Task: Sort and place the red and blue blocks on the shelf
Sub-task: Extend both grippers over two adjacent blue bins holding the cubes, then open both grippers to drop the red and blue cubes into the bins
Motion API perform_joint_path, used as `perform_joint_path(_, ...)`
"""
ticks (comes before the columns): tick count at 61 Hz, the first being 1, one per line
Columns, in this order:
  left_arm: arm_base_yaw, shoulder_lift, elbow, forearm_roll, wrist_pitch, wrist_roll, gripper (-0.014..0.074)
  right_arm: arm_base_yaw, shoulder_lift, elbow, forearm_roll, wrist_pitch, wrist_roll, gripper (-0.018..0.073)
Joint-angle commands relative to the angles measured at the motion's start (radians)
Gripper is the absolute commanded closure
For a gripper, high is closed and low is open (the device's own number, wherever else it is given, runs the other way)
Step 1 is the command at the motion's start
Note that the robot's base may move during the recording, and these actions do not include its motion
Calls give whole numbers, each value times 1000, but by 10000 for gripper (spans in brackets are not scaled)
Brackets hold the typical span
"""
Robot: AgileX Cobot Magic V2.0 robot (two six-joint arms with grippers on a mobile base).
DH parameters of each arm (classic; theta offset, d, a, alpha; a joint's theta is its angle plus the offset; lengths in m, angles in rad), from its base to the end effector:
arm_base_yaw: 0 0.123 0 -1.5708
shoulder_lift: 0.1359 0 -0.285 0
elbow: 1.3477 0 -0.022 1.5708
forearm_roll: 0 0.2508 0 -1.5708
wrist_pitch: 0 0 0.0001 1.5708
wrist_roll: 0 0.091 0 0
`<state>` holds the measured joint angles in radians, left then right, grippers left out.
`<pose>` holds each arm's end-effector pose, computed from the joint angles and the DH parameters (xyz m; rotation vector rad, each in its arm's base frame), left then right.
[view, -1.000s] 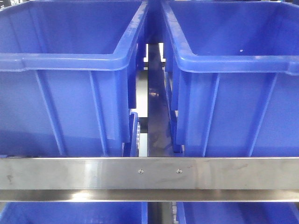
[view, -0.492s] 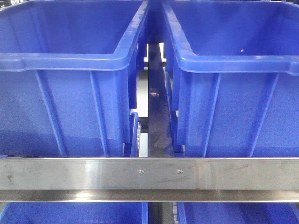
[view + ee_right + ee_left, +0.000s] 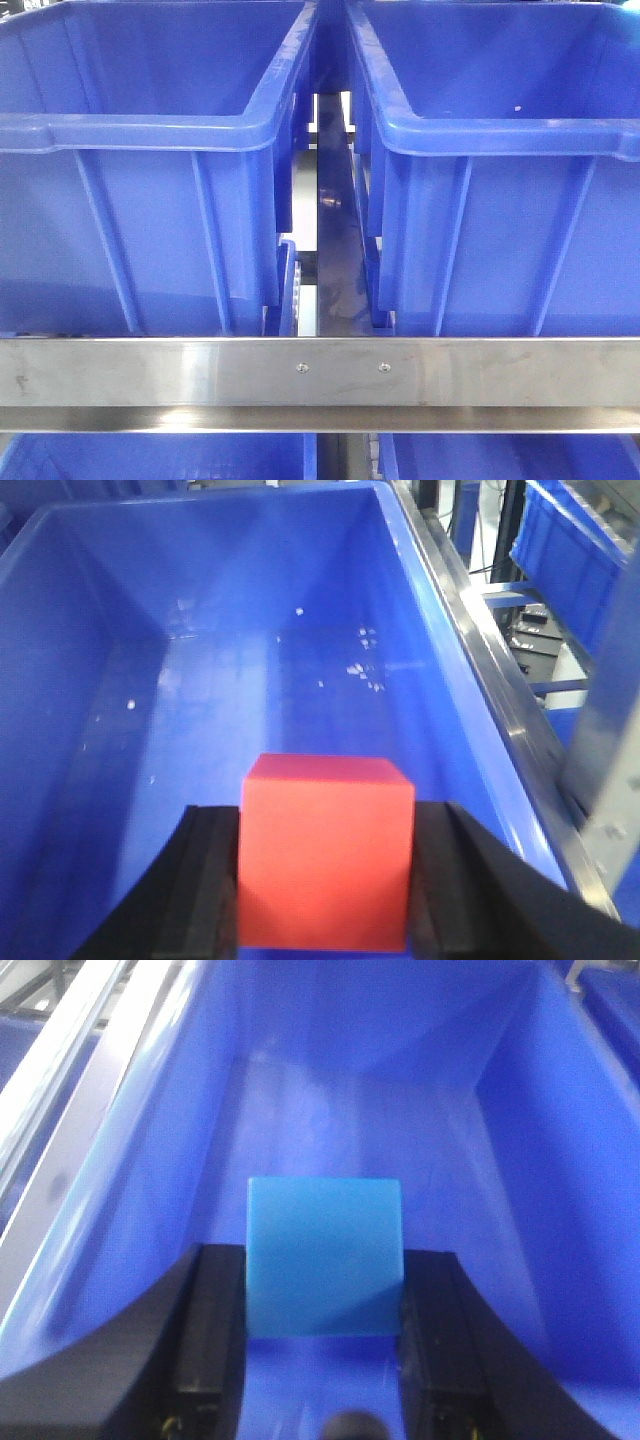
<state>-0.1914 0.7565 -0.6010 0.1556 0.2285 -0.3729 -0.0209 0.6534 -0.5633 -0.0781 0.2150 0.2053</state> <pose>0.1576 -0.0273 0.3233 -0.0524 1.8717 -0.2524 0.1389 -0.0044 0.3269 0.1458 1.7825 0.0627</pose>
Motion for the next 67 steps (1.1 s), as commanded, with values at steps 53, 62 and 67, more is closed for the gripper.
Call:
perform_joint_path(53,0,397,-233,18,-118,-3,-61,23,352,-165,-63,-252,-4,15)
perform_joint_path(62,0,397,-233,18,-118,-3,-25,23,352,-165,-74,-252,-4,18)
perform_joint_path(67,0,397,-233,18,-118,-3,-6,23,352,-165,-74,-252,-4,18)
